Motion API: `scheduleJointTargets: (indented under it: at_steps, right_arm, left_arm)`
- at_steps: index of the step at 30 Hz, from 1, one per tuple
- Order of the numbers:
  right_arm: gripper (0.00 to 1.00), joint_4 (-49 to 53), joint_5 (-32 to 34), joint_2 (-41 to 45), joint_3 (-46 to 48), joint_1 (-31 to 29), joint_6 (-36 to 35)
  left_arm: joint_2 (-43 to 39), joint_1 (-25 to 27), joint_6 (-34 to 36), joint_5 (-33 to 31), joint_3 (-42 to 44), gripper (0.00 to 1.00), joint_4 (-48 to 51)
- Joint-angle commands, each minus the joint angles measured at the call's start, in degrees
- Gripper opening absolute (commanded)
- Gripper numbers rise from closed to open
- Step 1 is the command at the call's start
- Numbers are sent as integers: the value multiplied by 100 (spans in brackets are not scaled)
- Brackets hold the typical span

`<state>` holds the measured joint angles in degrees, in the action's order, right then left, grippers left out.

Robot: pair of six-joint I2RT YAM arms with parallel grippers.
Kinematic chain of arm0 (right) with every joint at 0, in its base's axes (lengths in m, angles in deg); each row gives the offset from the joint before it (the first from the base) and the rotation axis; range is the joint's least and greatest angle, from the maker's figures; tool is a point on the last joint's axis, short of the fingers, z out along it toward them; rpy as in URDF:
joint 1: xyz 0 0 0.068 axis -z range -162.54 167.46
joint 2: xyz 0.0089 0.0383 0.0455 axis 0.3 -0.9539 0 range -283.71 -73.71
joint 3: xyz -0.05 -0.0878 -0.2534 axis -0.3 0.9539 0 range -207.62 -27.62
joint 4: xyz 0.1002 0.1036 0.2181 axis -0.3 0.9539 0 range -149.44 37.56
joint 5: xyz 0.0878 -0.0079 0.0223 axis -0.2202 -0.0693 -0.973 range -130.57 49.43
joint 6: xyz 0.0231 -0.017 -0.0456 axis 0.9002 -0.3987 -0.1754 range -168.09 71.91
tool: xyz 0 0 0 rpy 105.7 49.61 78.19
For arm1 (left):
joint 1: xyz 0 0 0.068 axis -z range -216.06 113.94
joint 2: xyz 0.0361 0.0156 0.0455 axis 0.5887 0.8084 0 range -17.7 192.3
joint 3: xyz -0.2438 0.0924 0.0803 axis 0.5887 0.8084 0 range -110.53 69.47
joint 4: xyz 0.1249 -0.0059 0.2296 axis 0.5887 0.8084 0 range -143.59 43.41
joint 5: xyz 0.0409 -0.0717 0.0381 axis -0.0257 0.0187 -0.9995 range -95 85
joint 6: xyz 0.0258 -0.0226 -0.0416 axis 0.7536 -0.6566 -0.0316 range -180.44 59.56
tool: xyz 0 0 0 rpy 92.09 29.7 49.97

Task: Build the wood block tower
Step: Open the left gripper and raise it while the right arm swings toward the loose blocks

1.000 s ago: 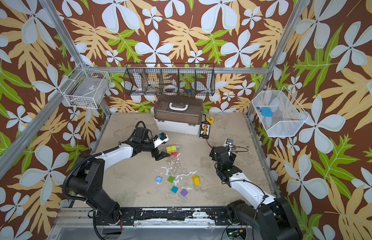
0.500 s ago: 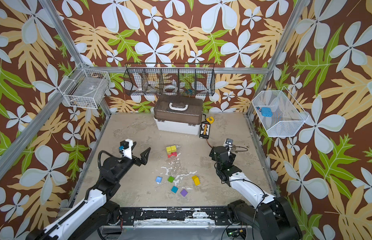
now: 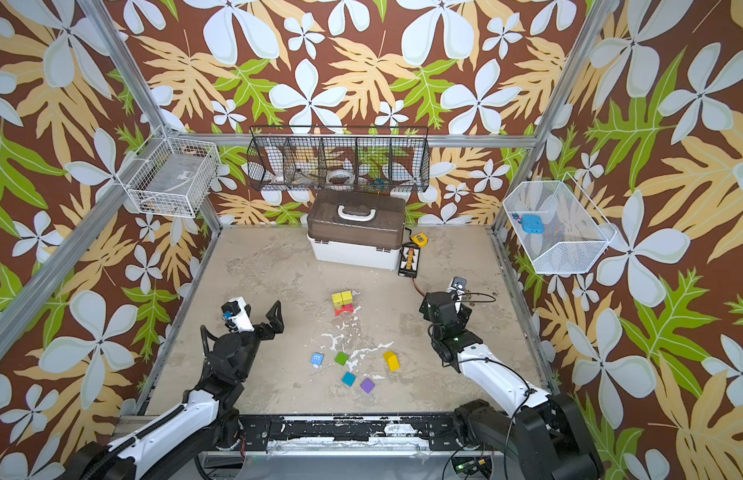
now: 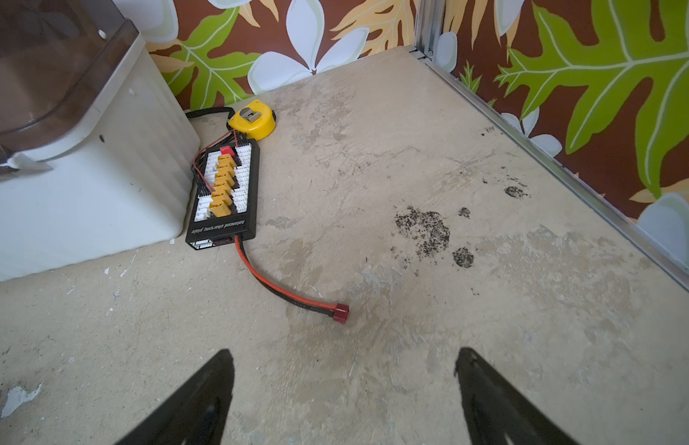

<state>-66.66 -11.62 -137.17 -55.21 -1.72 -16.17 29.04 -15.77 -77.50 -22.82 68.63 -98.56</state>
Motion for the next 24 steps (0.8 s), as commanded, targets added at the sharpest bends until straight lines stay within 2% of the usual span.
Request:
scheduleJointTargets:
  at_steps: [1,4,7,11,15,19,21,24]
  right_arm:
    - [91,27,172,100,47,-8,88]
    - [86,552,58,149,-63,-14,317]
    - [79,1441,-644,395,-136,-207,780]
    - [82,1771,-787,1143,-90,-1185,1160]
    - [78,1984,-804,1474,-101,-2104,1598]
    - [76,1602,-449,1231,62,-3450,2047]
    - [76,1648,-117,820,-215,-4108,2219]
    - [73,2427,661,-35,-1065,-5091,2501]
  left_arm:
    - [-211,-6,-32,226,302,100,-766]
    - [-480,-8,-66,228,448,100,-785]
    - [-561,-7,-34,253,525,100,-917]
    - [-385,-6,-6,462,455,100,-957]
    - [-67,-5,24,540,292,100,-891]
    - [89,-8,46,613,190,100,-847]
    - [77,-3,60,615,206,100,-855]
    - [65,-6,38,595,207,100,-831]
